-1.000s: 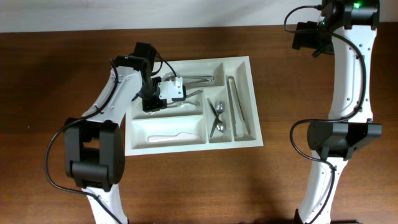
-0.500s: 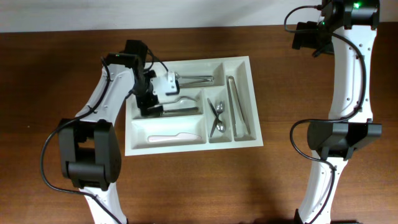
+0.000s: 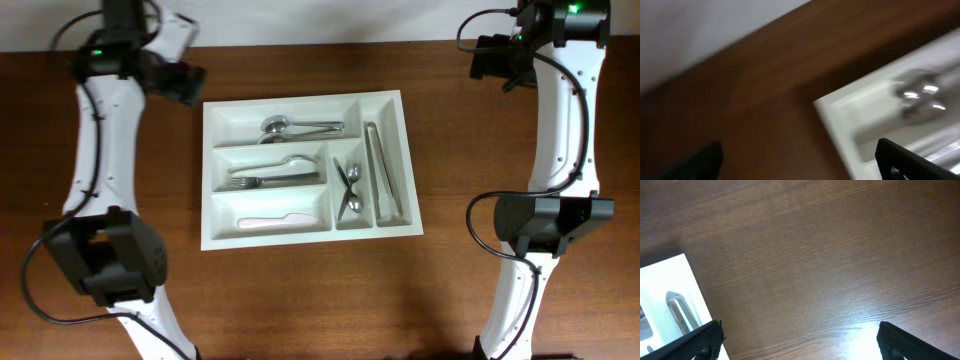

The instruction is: Pack container

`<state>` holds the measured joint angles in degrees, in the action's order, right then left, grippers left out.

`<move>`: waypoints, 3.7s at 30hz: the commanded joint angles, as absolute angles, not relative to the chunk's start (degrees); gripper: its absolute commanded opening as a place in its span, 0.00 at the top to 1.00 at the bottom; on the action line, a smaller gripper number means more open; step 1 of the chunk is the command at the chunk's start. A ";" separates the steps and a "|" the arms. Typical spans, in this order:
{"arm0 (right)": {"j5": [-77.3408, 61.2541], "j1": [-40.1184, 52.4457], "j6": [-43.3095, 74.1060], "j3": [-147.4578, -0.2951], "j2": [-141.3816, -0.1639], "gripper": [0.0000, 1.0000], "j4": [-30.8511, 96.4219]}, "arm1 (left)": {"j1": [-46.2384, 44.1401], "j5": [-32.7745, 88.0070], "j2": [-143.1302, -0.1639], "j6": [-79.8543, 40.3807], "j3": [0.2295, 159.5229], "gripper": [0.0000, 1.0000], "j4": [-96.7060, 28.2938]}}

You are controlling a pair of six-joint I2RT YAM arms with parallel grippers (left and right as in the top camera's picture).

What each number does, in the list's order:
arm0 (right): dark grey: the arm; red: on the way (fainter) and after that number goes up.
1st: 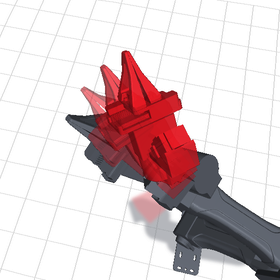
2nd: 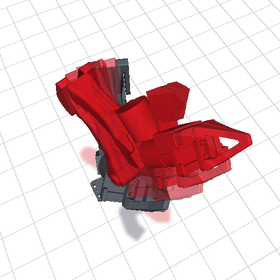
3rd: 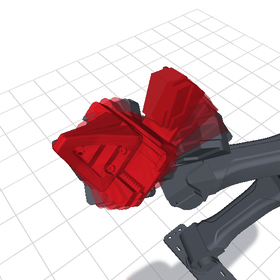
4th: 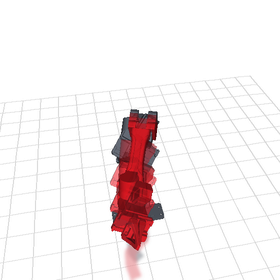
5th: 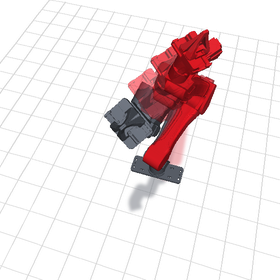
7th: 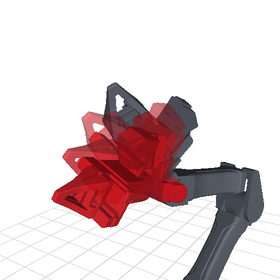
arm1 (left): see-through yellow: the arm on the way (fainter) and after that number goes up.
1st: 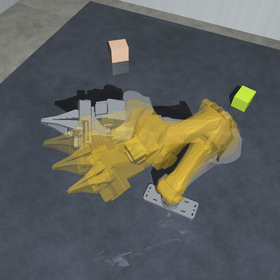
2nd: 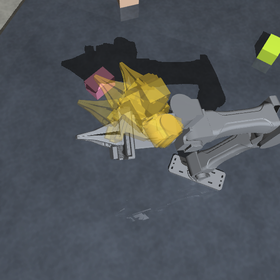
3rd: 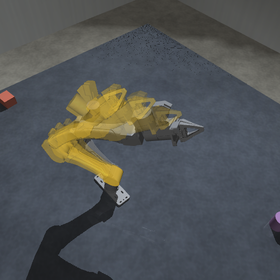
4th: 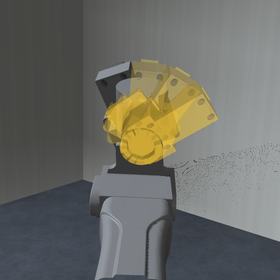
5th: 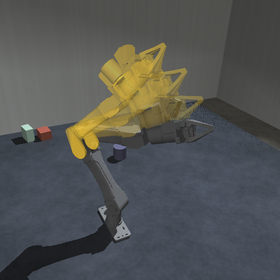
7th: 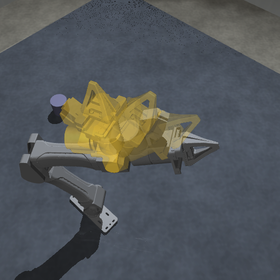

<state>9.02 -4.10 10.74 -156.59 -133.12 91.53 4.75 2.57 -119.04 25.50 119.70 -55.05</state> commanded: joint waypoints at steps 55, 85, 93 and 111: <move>12.16 3.68 11.57 -75.05 -26.00 0.01 34.50 | 11.79 -3.49 -118.93 14.15 120.09 0.01 -54.94; 11.99 3.70 13.80 -2.76 -0.21 0.01 1.06 | 11.79 -3.49 -118.93 14.17 120.09 0.01 -54.94; 5.48 3.68 7.46 -0.32 -0.21 0.01 -0.80 | 11.79 -3.49 -118.93 14.15 120.09 0.01 -54.94; -0.89 3.70 0.43 -0.32 -0.21 0.01 -0.69 | 11.79 -3.46 -118.93 14.17 120.09 0.01 -54.94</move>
<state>-0.01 3.29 1.17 -0.67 -0.89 -0.36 11.44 -3.46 -119.07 15.11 119.70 -55.00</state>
